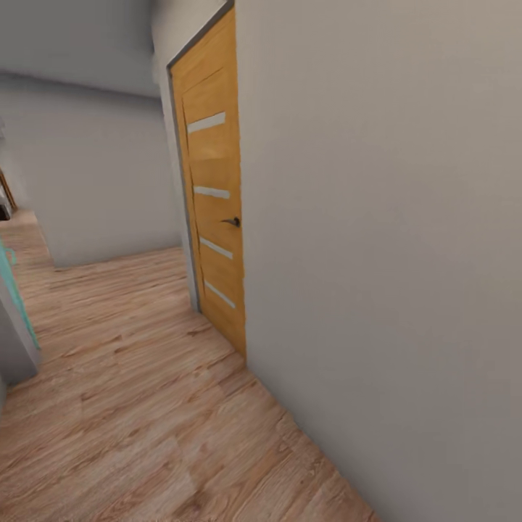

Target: Move the two storage containers from the living room to the garage. In the garage, place one container on the floor and stack the other container on top of it (either order is fine).

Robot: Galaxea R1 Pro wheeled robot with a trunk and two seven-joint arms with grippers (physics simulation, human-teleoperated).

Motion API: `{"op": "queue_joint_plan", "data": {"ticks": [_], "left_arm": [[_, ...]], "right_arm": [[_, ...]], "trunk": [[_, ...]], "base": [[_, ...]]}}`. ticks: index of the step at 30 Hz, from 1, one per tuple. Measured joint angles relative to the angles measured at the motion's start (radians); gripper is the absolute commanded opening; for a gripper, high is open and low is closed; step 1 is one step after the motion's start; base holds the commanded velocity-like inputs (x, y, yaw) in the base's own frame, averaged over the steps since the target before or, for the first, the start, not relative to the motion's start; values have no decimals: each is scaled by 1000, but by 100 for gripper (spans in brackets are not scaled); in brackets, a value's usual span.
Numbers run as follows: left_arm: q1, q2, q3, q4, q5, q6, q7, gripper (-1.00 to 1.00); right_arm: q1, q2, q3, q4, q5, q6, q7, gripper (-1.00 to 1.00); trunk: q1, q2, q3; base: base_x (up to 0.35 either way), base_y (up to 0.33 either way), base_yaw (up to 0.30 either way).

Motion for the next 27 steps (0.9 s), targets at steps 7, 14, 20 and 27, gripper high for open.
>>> {"op": "queue_joint_plan", "data": {"ticks": [7, 14, 20, 27], "left_arm": [[0, 1, 0, 0, 0, 0, 0, 100], [0, 1, 0, 0, 0, 1, 0, 100], [0, 2, 0, 0, 1, 1, 0, 100], [0, 1, 0, 0, 0, 0, 1, 100]], "right_arm": [[0, 4, 1, 0, 1, 3, 0, 100], [0, 1, 0, 0, 1, 1, 0, 100], [0, 1, 1, 0, 1, 1, 0, 100], [0, -2, -1, 0, 1, -1, 0, 100]], "trunk": [[0, 0, 0], [0, 0, 0], [0, 0, 0], [0, 0, 0]], "base": [[256, 0, 300], [122, 0, 300], [162, 0, 300], [185, 0, 300]]}}
